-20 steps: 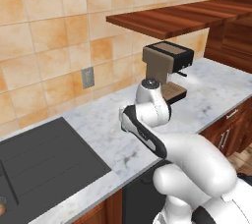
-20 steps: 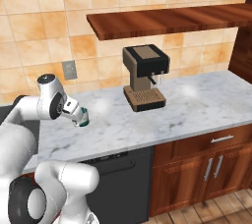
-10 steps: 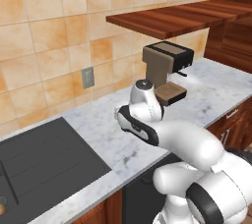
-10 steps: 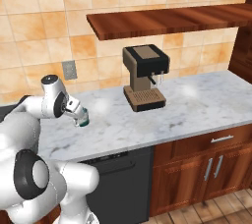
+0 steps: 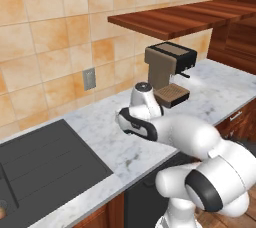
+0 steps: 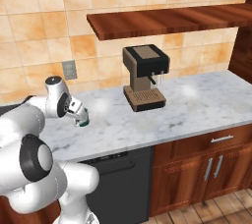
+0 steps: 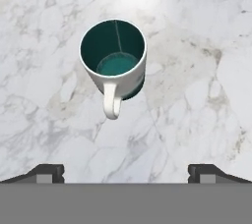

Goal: Clear the mugs and bowl far away from the sink.

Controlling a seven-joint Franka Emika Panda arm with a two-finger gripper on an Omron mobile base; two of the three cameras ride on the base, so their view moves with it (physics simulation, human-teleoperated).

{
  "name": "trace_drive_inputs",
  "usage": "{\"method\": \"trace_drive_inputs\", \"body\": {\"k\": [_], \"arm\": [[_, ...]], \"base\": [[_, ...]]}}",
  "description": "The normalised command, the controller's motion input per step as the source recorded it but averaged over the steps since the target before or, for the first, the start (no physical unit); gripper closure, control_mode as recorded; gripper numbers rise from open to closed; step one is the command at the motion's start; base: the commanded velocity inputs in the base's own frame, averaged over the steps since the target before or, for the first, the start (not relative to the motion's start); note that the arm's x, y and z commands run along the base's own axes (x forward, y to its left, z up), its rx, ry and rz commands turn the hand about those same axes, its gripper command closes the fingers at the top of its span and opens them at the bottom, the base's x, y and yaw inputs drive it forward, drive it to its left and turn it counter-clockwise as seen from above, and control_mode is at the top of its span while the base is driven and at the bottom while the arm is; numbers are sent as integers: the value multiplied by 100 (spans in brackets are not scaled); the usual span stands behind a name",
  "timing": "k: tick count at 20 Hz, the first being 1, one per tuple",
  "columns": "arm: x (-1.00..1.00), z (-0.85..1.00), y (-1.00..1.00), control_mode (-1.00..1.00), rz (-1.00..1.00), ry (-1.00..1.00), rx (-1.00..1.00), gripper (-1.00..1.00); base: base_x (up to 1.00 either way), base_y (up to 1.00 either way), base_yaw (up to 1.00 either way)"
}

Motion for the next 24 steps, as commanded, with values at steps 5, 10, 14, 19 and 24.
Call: {"method": "trace_drive_inputs", "body": {"k": [5, 10, 14, 19, 24], "arm": [[18, -27, 1, -100, 0, 1, 0, -100], [28, -23, 6, -100, 0, 0, 0, -100], [31, -24, 5, -100, 0, 1, 0, -100], [25, -20, 0, -100, 0, 0, 0, -100], [20, -20, 8, -100, 0, 0, 0, -100]], "base": [[0, 0, 0], [0, 0, 0], [0, 0, 0], [0, 0, 0], [0, 0, 0]]}}
